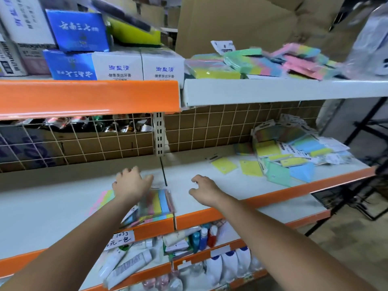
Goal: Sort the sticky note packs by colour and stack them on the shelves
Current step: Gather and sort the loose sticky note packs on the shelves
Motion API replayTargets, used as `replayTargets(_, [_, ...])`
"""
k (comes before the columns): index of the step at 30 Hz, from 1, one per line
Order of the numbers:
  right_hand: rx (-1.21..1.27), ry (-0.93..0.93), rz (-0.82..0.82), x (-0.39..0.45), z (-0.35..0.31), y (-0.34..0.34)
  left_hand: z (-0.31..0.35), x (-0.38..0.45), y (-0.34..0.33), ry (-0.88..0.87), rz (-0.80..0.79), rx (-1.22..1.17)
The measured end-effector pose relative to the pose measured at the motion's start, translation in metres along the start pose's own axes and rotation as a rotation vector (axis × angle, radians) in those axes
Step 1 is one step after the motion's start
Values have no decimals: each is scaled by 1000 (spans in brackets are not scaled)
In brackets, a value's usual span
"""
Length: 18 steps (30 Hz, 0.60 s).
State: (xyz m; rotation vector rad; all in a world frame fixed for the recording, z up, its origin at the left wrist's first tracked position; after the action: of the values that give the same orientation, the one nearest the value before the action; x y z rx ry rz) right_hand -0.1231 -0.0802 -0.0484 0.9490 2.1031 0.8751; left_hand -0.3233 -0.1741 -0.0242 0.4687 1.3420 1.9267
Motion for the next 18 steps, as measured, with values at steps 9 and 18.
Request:
replayTargets(9, [-51, -145, 206, 14, 104, 81, 137, -2, -72, -88, -296, -344])
replayTargets(18, [-237, -32, 548, 20, 194, 191, 279, 22, -132, -115, -343, -475])
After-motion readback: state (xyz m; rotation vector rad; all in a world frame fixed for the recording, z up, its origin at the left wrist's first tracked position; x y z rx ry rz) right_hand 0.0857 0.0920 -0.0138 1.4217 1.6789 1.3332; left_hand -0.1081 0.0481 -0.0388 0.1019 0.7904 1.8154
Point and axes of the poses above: each hand's wrist, its own x-axis towards the middle knuckle, its own y-axis out of the back of the hand, z = x × y, the point moved 5 cm from there along x, towards the middle knuckle, and after that the axes turned 2 degrees about -z, right-handed, at the moved point
